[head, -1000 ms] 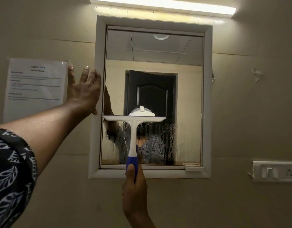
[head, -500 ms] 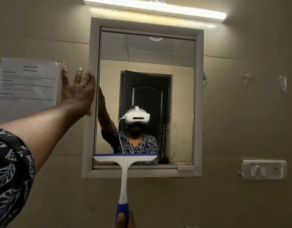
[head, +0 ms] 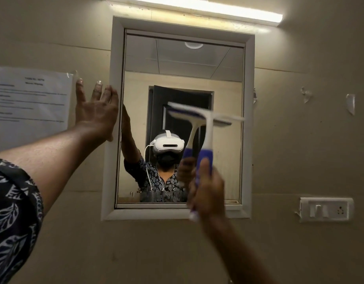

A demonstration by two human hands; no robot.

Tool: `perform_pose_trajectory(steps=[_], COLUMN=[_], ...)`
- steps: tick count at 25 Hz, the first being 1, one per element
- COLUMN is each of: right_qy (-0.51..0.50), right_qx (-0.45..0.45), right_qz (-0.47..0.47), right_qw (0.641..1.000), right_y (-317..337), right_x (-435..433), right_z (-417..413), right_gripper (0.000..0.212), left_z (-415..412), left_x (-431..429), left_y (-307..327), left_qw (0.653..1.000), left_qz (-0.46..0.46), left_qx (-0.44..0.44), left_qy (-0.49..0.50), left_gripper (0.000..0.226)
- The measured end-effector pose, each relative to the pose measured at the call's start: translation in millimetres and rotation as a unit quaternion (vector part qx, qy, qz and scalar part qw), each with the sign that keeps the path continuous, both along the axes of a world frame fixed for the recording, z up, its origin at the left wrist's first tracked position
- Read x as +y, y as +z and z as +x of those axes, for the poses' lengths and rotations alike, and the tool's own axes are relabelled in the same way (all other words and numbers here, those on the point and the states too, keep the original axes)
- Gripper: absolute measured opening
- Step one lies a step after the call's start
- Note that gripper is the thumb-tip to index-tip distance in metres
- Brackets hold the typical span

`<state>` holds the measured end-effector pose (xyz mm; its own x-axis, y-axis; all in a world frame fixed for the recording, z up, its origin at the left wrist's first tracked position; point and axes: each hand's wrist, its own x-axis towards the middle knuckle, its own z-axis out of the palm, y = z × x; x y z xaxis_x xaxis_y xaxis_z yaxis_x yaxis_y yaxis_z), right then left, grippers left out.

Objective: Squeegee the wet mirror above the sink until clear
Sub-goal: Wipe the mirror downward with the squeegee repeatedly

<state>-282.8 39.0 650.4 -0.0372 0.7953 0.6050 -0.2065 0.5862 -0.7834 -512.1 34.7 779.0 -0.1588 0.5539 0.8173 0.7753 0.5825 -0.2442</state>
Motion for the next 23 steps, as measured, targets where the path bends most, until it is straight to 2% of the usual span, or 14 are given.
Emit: perform_pose_trajectory(steps=[2,5,12,18,21,23], right_qy=[-0.035,-0.043,-0.056,-0.007,0.033,0.023], right_qx=[0.036,0.015,-0.01,-0.02,-0.008,-0.004], right_qz=[0.045,0.074,0.055,0.011,0.015,0.041], right_qw=[0.998,0.996,0.997,1.0,0.999,0.999], right_y=[50.2,107.4,179.9,153.6,100.8,48.9], right_x=[1.3,9.2,28.1,56.0,69.1,73.2], right_z=[13.2,28.3,33.5,20.9,16.9,15.2], right_gripper=[0.032,0.034,0.04,0.051,0.046,0.041], left_z=[-2.4,-3.6,-11.7,-7.7,-7.7,-7.1], left_x=[5.0,9.1,17.1,13.2,10.7,9.6], left_y=[0.0,-1.1,0.9,0.4,-0.8,-0.8], left_qw=[1.0,1.0,1.0,1.0,1.0,1.0], left_qz=[-0.003,-0.005,0.002,-0.005,-0.003,-0.003], left_qx=[-0.002,0.0,0.01,0.006,0.01,0.012], left_qy=[-0.004,0.003,0.004,0.004,0.001,0.001], left_gripper=[0.122,0.122,0.124,0.125,0.125,0.124])
